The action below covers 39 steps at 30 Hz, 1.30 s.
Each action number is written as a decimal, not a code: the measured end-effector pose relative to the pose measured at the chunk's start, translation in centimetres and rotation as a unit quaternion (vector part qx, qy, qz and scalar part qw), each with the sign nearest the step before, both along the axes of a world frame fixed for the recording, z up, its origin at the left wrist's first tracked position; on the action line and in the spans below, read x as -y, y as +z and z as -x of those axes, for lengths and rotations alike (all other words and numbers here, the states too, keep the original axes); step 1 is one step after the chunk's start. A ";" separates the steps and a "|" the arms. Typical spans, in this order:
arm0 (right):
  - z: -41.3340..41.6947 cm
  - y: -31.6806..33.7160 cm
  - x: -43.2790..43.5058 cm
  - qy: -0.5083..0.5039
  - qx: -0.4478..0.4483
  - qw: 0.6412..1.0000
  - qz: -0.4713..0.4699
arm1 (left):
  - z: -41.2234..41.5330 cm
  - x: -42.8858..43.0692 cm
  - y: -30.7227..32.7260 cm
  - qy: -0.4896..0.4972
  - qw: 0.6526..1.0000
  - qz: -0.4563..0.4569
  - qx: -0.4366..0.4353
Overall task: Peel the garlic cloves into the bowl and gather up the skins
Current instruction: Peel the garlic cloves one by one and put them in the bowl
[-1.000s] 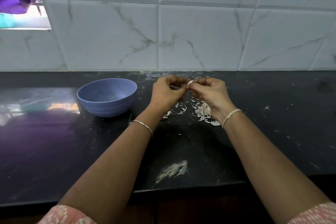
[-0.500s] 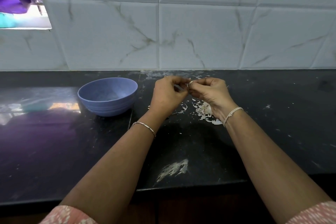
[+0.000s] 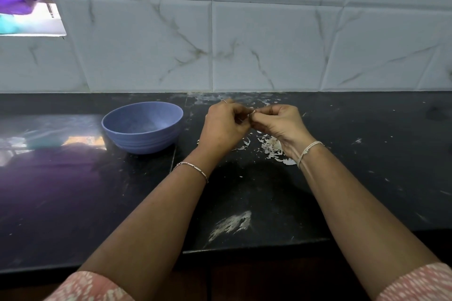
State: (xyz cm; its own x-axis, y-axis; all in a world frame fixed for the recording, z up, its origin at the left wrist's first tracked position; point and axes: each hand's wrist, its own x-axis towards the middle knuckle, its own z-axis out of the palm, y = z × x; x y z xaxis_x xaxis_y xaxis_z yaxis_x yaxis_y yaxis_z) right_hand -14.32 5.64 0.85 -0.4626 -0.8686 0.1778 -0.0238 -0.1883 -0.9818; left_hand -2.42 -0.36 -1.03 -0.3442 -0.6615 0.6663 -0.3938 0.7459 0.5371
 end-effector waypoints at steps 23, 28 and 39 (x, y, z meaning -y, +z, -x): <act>0.6 -0.2 0.0 0.012 -0.008 1.000 -0.004 | 0.0 0.0 -0.2 -0.042 0.995 -0.077 -0.049; 0.6 -0.2 0.1 0.017 -0.003 1.000 -0.001 | -0.1 0.1 -0.1 -0.039 0.995 -0.073 -0.054; 1.0 -0.2 0.3 0.033 -0.006 0.999 0.006 | -0.2 0.5 -0.3 -0.088 0.972 -0.189 -0.109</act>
State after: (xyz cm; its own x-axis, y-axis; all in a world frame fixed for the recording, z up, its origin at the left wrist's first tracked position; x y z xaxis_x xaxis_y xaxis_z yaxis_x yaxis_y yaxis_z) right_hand -15.34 5.35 0.61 -0.4019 -0.8951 0.1930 -0.0229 -0.2008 -0.9794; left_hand -2.18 -0.84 -1.29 -0.3513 -0.8167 0.4577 -0.1235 0.5250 0.8421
